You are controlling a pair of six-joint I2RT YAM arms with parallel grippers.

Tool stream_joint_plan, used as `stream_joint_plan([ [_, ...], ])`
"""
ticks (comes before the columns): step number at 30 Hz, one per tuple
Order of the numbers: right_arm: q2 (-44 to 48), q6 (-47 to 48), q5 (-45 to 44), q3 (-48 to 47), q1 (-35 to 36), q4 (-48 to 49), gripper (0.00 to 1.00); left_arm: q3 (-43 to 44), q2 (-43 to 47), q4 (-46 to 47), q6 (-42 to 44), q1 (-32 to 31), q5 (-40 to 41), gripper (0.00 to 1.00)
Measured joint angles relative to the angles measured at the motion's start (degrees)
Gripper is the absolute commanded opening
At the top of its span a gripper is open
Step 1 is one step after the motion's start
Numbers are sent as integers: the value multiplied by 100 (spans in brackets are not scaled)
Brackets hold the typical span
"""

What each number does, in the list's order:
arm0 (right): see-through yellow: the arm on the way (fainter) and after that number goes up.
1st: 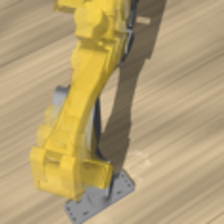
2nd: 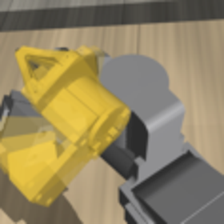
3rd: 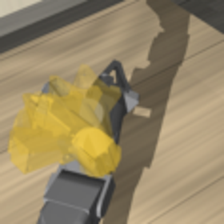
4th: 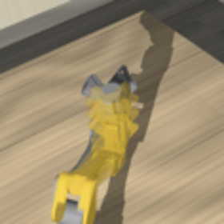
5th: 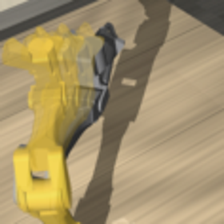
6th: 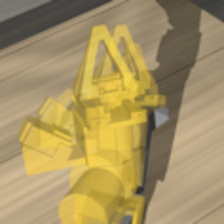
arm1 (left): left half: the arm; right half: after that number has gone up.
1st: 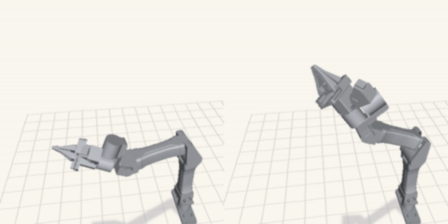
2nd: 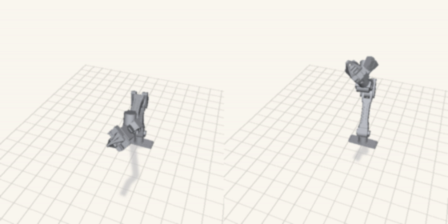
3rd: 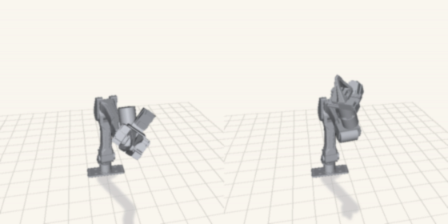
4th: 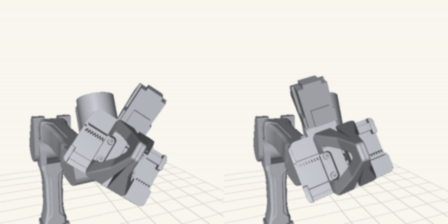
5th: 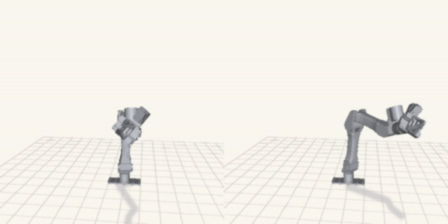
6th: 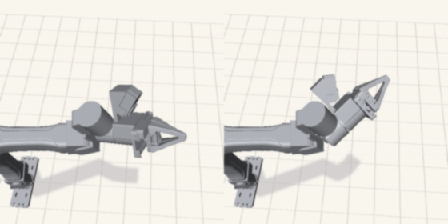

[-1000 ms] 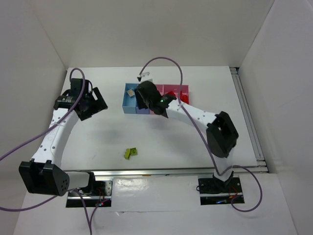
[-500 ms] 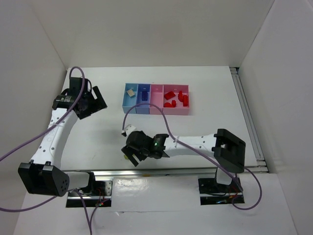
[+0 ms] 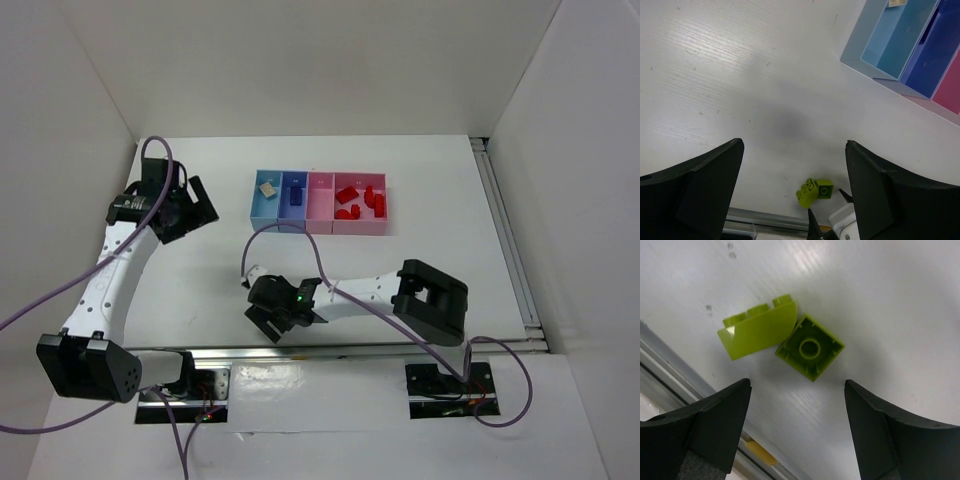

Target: Sort the legos into containers by color

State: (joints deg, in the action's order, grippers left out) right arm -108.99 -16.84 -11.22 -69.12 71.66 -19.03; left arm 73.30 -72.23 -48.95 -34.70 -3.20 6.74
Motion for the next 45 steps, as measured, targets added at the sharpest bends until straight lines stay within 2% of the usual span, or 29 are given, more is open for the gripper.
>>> stream_joint_plan([
  [6, -109, 15, -24, -63, -212, 212, 82, 0, 107, -7, 0, 0, 94, 94],
  [14, -302, -83, -59, -289, -380, 326, 77, 0, 118, -13, 0, 0, 103, 94],
  [17, -389, -111, -63, -387, -378, 374, 72, 0, 118, -15, 0, 0, 109, 94],
  [19, -402, -155, -98, -402, -380, 385, 62, 0, 118, -17, 0, 0, 111, 94],
  [22, -411, -245, -205, -407, -380, 367, 54, 0, 118, -24, 0, 0, 111, 94],
  [23, -411, -286, -238, -411, -378, 350, 48, 0, 118, -31, 0, 0, 111, 94],
  [25, -415, -376, -315, -450, -378, 284, 45, 0, 118, -35, 0, 0, 111, 94],
  [27, -422, -437, -389, -479, -378, 179, 38, 0, 118, -37, 0, 0, 111, 94],
  [34, -402, -514, -949, -752, -492, -435, 38, 0, 118, -28, 0, 0, 96, 94],
  [40, -315, -216, -1220, -1631, -1545, -588, 38, -24, 28, -31, 2, 0, 79, 94],
  [45, -588, -2, -1379, -3112, -2616, -651, 38, -267, -11, -50, -2, -59, 44, 94],
])
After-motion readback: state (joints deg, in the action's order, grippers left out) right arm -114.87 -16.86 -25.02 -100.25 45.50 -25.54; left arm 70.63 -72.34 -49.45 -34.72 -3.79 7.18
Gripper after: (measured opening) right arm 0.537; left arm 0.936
